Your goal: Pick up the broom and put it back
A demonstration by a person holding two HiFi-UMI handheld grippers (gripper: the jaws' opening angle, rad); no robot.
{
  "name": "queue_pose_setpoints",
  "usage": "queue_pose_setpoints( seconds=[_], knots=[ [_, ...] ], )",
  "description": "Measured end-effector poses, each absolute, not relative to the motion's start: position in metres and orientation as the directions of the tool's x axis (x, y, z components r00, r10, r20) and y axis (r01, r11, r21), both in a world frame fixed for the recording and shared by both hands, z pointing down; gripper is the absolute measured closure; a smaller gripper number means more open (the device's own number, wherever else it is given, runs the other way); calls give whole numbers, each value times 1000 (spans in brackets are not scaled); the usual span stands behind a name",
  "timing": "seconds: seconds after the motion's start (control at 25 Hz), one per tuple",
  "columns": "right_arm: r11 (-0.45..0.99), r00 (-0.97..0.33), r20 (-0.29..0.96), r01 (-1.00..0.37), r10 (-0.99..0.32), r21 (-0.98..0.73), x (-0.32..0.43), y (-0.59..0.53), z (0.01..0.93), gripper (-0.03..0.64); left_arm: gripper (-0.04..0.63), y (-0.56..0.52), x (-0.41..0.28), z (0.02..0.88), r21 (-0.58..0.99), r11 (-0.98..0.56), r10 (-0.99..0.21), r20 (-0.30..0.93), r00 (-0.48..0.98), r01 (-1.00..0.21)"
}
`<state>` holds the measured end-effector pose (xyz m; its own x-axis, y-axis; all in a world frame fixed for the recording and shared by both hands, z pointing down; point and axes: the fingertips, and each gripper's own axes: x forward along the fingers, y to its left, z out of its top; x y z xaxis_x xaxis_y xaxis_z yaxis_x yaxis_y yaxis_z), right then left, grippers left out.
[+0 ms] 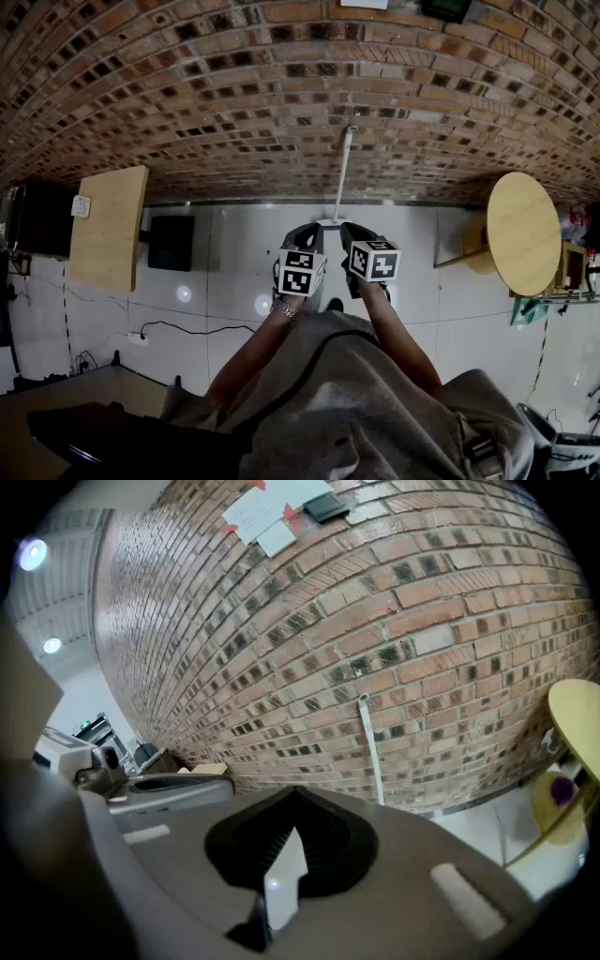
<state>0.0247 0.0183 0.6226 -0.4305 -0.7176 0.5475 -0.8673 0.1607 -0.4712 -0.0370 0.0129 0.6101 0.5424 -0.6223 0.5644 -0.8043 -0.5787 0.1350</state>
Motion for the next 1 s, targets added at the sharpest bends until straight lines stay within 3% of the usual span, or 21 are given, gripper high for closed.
queue_pose_setpoints(
  seconds=[0.2, 0.28, 0.4, 0.68, 0.92, 1.0],
  knots=[
    [170, -379, 564, -906, -733, -388, 35, -65, 632, 622, 600, -67, -33, 609, 135, -591, -633, 533, 561, -795],
    [144, -326, 578, -930, -748, -339, 47, -107, 637, 565, 600, -108, -38, 598, 145, -569, -659, 509, 554, -810],
    [108, -257, 614, -957, -746, -269, 68, -175, 657, 546, 600, -157, -39, 579, 175, -553, -675, 479, 561, -815],
    [74, -211, 797, -976, -566, -206, 92, -275, 753, 451, 600, -198, -32, 599, 225, -550, -628, 524, 576, -804],
    [132, -186, 852, -981, -489, -139, 111, -318, 801, 451, 600, -220, -50, 608, 225, -487, -644, 559, 521, -844],
    [136, -202, 847, -979, -491, -155, 116, -324, 802, 489, 600, -229, -56, 606, 216, -467, -660, 560, 501, -857]
  ],
)
